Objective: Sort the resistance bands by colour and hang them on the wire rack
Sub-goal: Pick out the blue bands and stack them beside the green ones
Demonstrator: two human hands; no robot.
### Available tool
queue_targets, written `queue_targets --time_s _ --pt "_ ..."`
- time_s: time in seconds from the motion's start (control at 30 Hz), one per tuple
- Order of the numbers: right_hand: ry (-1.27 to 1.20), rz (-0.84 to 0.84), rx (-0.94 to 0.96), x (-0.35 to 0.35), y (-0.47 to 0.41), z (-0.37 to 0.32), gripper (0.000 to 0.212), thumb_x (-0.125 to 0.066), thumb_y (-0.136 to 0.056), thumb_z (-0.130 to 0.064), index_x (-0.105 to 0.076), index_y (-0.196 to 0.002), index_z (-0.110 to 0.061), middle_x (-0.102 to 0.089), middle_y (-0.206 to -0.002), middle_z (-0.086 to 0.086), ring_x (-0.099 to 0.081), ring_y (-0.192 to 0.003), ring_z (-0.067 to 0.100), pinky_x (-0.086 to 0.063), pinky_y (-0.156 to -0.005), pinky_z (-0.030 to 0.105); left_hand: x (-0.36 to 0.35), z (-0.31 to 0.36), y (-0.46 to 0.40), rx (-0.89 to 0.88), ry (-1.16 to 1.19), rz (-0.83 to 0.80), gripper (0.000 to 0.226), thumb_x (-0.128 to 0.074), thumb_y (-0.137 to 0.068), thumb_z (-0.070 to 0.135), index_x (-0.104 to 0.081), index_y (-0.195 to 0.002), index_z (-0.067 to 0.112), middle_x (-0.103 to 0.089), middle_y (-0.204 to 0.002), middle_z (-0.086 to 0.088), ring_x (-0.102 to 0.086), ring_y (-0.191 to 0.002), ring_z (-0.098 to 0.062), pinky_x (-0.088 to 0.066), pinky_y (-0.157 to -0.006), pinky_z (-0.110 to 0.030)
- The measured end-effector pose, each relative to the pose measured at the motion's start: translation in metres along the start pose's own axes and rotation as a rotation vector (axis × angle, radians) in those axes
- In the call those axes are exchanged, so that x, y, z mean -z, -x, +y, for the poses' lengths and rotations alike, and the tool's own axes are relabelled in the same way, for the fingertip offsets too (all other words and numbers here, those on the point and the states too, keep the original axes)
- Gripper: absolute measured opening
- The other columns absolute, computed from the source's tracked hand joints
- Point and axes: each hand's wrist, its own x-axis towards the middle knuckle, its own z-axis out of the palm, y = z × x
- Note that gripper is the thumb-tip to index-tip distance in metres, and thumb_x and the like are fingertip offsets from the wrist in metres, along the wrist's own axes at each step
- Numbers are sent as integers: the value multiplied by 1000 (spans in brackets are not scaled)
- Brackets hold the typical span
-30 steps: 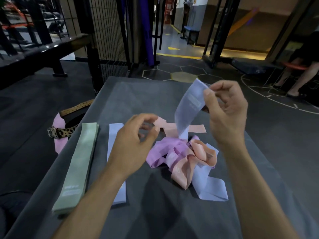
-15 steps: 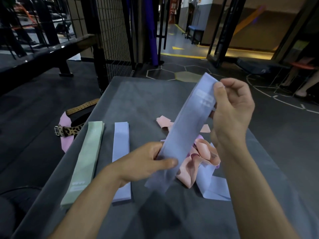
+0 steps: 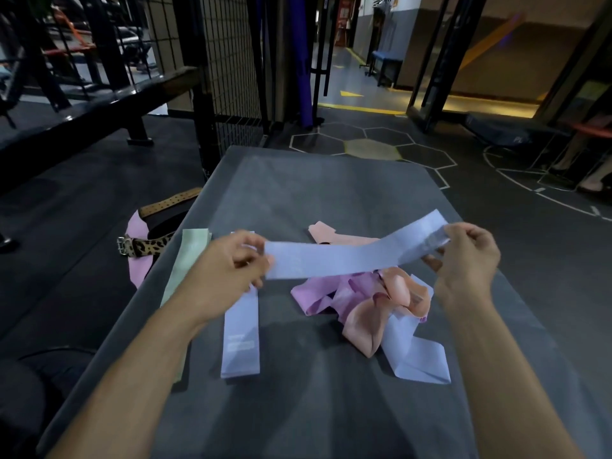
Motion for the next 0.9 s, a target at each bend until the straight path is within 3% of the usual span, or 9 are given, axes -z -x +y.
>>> queue_targets --time_s 0.1,0.17,0.27,0.33,0.47,0.53,0.6,0.7,0.9 --pt "133 -153 -65 -6 13 -1 13 -54 -90 -4 -60 -92 -15 -60 -89 10 -62 -68 27 -61 -58 40 7 5 -2 -98 124 321 11 -67 -95 15 -68 -93 26 -73 -81 8 -62 -63 -5 -49 -64 -24" --pt "340 -317 -75 -10 21 -1 11 -55 -91 -4 -64 -92 -10 -61 -83 14 -63 -61 31 -60 -57 42 13 12 -1 -209 172 393 11 -66 -96 15 -71 -95 25 -74 -90 6 -65 -77 -8 -51 -73 -27" --pt "795 -658 -91 -13 32 -1 10 -56 -91 -3 -65 -94 -5 -66 -66 13 -62 -53 28 -56 -53 37 14 26 5 -364 187 314 16 -66 -95 10 -73 -98 24 -74 -95 8 -66 -89 -7 -51 -82 -22" --pt "1071 -826 -135 -13 38 -2 10 -58 -89 -5 -64 -97 -6 -72 -70 12 -67 -56 26 -53 -49 28 10 35 10 -409 190 226 17 -68 -93 9 -74 -100 24 -75 -96 10 -67 -92 -6 -50 -83 -19" --pt "1475 -1051 -282 -12 48 -11 22 -63 -92 -20 -58 -111 -10 -78 -80 7 -72 -61 22 -56 -58 26 -2 43 16 -404 185 59 15 -71 -86 23 -75 -100 26 -75 -99 8 -70 -95 -11 -54 -82 -25" --pt "1389 -1031 -136 -12 49 -14 12 -59 -95 -21 -63 -101 -11 -77 -80 7 -71 -60 24 -53 -52 24 -10 44 16 -413 193 1 15 -72 -86 21 -76 -100 25 -76 -101 5 -70 -97 -11 -52 -84 -22" --pt "979 -1004 94 -15 53 -16 14 -59 -99 -18 -66 -93 -8 -75 -81 9 -69 -61 26 -50 -49 26 -16 45 16 -417 217 -29 16 -74 -84 21 -75 -99 23 -76 -100 5 -70 -96 -9 -53 -83 -20" --pt "358 -1041 265 -27 75 -25 23 -60 -98 -25 -69 -103 -5 -74 -94 14 -71 -82 31 -57 -70 37 -24 47 15 -414 228 -11 21 -77 -80 25 -74 -100 21 -76 -96 5 -72 -92 -12 -58 -84 -29" --pt "150 -1081 404 -38 89 -21 16 -74 -84 -18 -71 -99 -10 -75 -92 8 -71 -88 29 -57 -84 49 -28 44 10 -355 321 48 25 -80 -77 31 -70 -100 27 -73 -99 1 -70 -97 -24 -59 -88 -41"
